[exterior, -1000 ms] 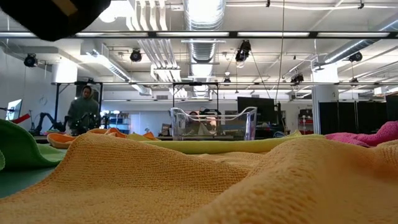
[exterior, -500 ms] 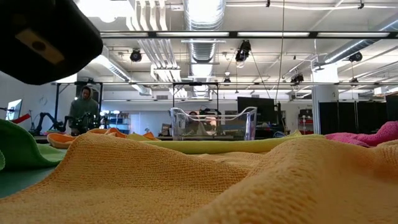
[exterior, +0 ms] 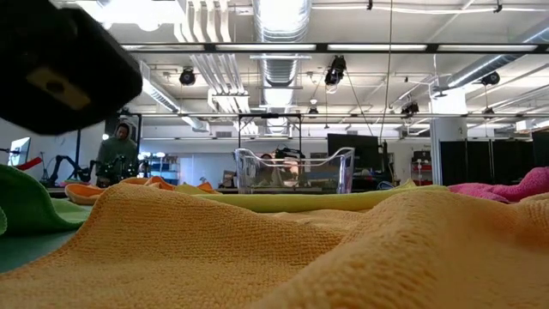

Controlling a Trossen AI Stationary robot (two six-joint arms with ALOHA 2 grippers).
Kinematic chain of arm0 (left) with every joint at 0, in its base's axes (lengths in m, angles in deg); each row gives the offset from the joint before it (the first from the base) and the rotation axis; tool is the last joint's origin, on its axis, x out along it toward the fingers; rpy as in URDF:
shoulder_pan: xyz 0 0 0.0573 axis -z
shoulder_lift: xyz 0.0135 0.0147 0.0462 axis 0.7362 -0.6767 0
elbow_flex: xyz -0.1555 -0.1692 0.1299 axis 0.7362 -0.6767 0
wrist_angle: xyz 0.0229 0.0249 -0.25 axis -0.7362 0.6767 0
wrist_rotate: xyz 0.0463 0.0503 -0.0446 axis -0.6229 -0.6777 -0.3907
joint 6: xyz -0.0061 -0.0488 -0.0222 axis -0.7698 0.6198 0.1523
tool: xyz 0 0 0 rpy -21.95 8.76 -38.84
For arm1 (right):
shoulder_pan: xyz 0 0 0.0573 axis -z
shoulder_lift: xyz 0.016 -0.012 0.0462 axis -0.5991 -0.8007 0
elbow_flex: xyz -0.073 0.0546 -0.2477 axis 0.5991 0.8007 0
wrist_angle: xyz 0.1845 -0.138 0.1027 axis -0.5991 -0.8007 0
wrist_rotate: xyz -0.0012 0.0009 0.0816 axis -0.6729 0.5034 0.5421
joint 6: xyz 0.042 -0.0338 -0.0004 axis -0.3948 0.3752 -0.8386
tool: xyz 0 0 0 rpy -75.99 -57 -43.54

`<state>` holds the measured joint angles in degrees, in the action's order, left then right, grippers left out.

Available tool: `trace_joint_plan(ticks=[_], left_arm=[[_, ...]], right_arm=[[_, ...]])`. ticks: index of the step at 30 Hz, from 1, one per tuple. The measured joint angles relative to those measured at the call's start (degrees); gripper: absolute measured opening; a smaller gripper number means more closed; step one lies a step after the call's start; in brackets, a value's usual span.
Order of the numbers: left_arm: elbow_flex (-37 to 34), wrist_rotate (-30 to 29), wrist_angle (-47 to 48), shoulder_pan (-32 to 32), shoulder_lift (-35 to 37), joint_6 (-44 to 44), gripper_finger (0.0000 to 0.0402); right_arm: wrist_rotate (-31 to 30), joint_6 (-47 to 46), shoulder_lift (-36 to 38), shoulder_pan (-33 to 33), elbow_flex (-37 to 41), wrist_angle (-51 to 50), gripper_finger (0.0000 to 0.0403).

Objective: Fold microfiber towels
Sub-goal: Fold the bottom orange microfiber cloth

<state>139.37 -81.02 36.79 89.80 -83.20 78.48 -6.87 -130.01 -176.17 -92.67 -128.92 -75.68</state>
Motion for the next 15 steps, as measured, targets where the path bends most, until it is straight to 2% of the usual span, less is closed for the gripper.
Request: trace_joint_plan(ticks=[5,15], left_arm=[[0.33,0.88,-2.48,0.15,-2.82,0.47,0.0173],[0.17,-2.01,-3.05,0.15,-4.70,0.46,0.0173]], right_arm=[[0.18,-1.24,-0.01,0.36,-0.02,-1.18,0.0141],[0.50,-2.18,-0.09,0.73,0.15,-1.90,0.0132]])
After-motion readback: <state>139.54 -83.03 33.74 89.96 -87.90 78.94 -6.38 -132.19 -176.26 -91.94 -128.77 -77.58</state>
